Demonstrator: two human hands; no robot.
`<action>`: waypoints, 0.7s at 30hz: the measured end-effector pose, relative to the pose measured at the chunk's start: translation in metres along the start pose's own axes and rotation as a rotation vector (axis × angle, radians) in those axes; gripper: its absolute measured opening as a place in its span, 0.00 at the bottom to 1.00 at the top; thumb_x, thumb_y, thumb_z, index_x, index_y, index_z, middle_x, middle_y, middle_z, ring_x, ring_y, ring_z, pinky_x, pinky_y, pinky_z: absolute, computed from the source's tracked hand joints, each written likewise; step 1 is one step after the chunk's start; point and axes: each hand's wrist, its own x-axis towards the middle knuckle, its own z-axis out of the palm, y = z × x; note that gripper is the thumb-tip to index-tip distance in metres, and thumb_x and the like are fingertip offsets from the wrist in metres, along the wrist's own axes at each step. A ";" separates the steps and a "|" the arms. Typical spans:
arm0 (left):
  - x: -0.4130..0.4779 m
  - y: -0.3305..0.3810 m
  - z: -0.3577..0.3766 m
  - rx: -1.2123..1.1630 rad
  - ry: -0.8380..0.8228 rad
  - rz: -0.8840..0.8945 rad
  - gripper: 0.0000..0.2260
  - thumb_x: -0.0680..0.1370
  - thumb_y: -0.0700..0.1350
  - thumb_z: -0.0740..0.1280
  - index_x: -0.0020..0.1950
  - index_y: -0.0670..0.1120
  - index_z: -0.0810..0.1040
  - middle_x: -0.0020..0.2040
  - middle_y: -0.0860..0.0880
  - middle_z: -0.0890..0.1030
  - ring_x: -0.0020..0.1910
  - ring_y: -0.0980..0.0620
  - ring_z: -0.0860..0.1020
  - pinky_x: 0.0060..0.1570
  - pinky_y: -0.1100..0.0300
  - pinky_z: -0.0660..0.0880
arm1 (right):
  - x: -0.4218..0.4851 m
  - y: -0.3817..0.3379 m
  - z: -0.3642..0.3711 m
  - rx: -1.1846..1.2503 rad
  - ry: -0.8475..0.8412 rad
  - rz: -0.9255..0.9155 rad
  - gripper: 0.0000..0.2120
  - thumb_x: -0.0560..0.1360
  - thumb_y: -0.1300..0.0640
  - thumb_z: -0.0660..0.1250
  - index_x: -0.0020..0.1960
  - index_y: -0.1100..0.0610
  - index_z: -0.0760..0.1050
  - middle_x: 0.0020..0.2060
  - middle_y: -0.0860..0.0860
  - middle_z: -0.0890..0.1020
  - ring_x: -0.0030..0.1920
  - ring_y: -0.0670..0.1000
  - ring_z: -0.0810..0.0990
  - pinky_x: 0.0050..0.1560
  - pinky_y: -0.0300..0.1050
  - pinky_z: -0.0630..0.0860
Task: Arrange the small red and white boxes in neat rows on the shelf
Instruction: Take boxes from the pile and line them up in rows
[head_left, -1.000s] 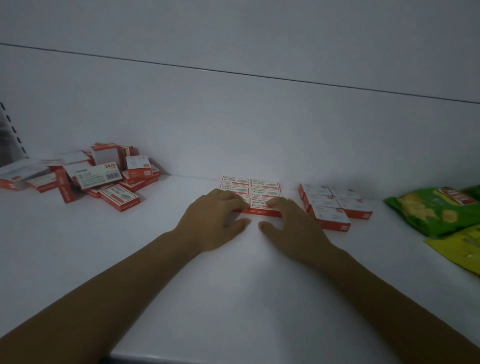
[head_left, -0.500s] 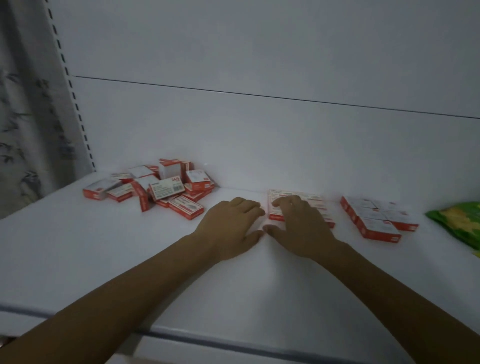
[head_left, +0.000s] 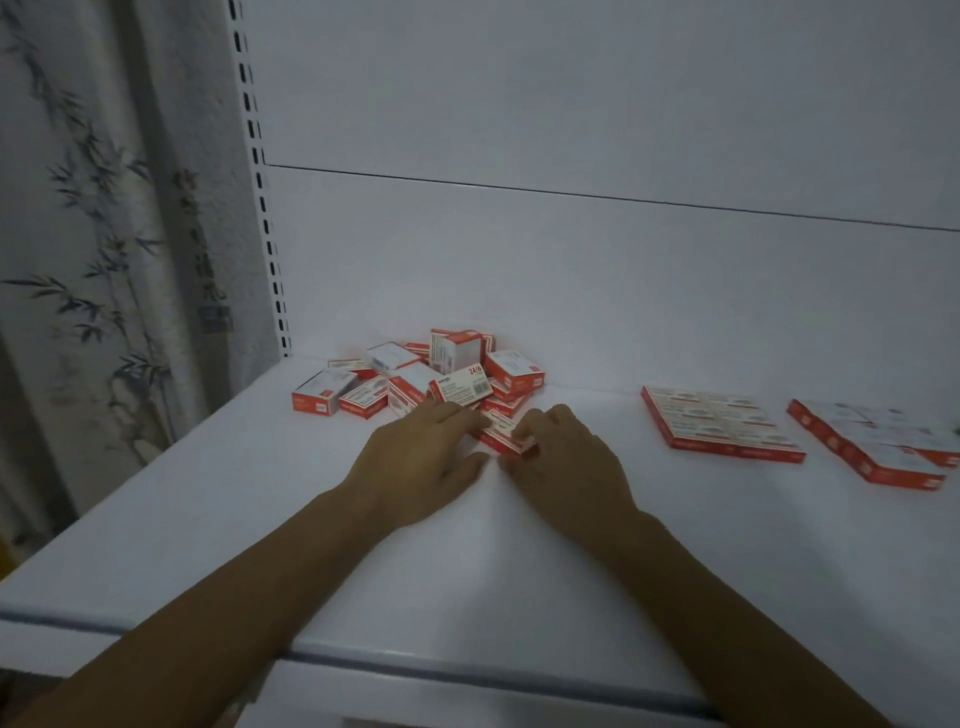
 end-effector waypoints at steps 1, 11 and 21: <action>0.000 -0.001 0.001 -0.023 0.023 -0.003 0.19 0.76 0.57 0.61 0.65 0.53 0.72 0.63 0.53 0.76 0.61 0.53 0.72 0.53 0.57 0.73 | -0.002 0.001 0.000 0.041 0.027 0.021 0.18 0.73 0.42 0.63 0.58 0.52 0.70 0.53 0.49 0.75 0.51 0.50 0.76 0.51 0.44 0.72; -0.003 -0.005 0.000 -0.152 0.071 -0.093 0.26 0.75 0.53 0.67 0.71 0.54 0.64 0.70 0.52 0.69 0.65 0.52 0.70 0.59 0.57 0.71 | -0.006 0.005 -0.009 0.204 0.170 -0.013 0.18 0.68 0.56 0.71 0.55 0.49 0.70 0.48 0.47 0.83 0.45 0.46 0.81 0.52 0.45 0.77; 0.001 -0.005 0.001 -0.240 -0.055 -0.001 0.12 0.77 0.49 0.64 0.60 0.52 0.74 0.54 0.53 0.79 0.50 0.56 0.77 0.46 0.66 0.72 | -0.004 0.013 -0.008 0.428 0.053 -0.084 0.09 0.70 0.61 0.70 0.46 0.55 0.72 0.41 0.42 0.79 0.44 0.42 0.78 0.46 0.34 0.72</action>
